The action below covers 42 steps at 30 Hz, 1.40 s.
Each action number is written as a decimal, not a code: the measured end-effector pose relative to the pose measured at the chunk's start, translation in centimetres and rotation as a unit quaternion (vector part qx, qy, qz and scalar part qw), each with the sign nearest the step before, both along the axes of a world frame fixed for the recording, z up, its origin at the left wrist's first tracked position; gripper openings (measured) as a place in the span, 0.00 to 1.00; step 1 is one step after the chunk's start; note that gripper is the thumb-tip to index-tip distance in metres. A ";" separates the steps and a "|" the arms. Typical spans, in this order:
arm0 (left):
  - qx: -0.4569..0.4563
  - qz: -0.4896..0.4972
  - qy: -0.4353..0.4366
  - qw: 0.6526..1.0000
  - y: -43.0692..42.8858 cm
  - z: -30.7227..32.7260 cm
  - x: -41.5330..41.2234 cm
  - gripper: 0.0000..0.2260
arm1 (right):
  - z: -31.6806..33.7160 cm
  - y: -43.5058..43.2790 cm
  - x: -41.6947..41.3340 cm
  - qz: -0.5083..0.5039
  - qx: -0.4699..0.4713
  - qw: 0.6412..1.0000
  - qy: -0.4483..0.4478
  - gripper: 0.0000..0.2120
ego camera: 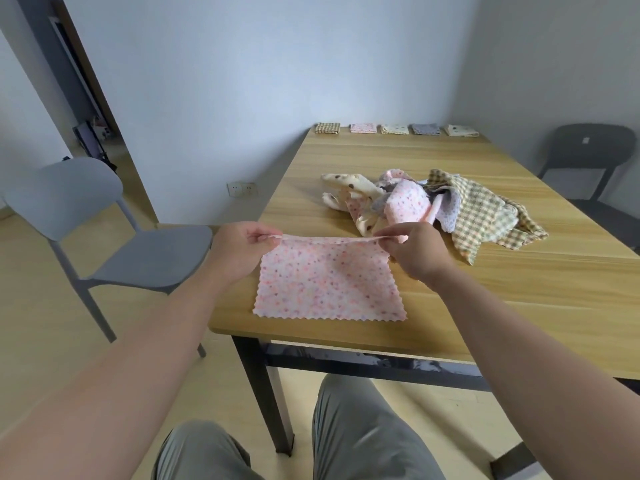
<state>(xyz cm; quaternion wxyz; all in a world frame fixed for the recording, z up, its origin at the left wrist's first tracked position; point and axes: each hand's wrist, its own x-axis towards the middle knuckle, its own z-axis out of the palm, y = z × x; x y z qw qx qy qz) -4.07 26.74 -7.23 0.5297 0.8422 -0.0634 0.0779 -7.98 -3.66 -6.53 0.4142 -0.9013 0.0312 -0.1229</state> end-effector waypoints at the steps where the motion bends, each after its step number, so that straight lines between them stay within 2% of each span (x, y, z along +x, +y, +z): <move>1: 0.002 -0.003 -0.002 1.000 0.2 -0.1 -0.5 0.05 | -0.1 0.0 -0.4 0.007 -0.010 1.000 -0.001 0.07; 5: 0.023 -0.014 -0.005 1.000 1.2 -1.1 -2.3 0.06 | -1.2 -0.1 -2.5 0.036 -0.039 0.999 -0.007 0.08; 11: 0.103 -0.044 -0.006 0.994 1.6 -2.7 -4.5 0.09 | -2.7 0.1 -5.7 0.083 -0.093 0.992 -0.008 0.09; 18: 0.197 -0.050 -0.023 0.979 2.1 -3.5 -6.3 0.07 | -4.2 -0.5 -7.2 0.116 -0.151 0.980 -0.061 0.08; 22: 0.228 -0.040 -0.024 0.973 2.0 -3.7 -6.7 0.06 | -5.3 -0.7 -7.8 0.113 -0.139 0.975 -0.131 0.05; 26: 0.230 -0.042 -0.027 0.972 2.0 -4.0 -6.8 0.05 | -6.0 -0.6 -8.3 0.132 -0.137 0.966 -0.173 0.05; 35: 0.183 -0.053 -0.022 0.981 2.4 -4.2 -6.9 0.05 | -6.3 -0.3 -8.3 0.130 -0.132 0.972 -0.148 0.08; 42: 0.168 -0.059 -0.032 0.983 2.4 -4.3 -7.1 0.06 | -6.0 -0.2 -8.0 0.105 -0.121 0.975 -0.157 0.06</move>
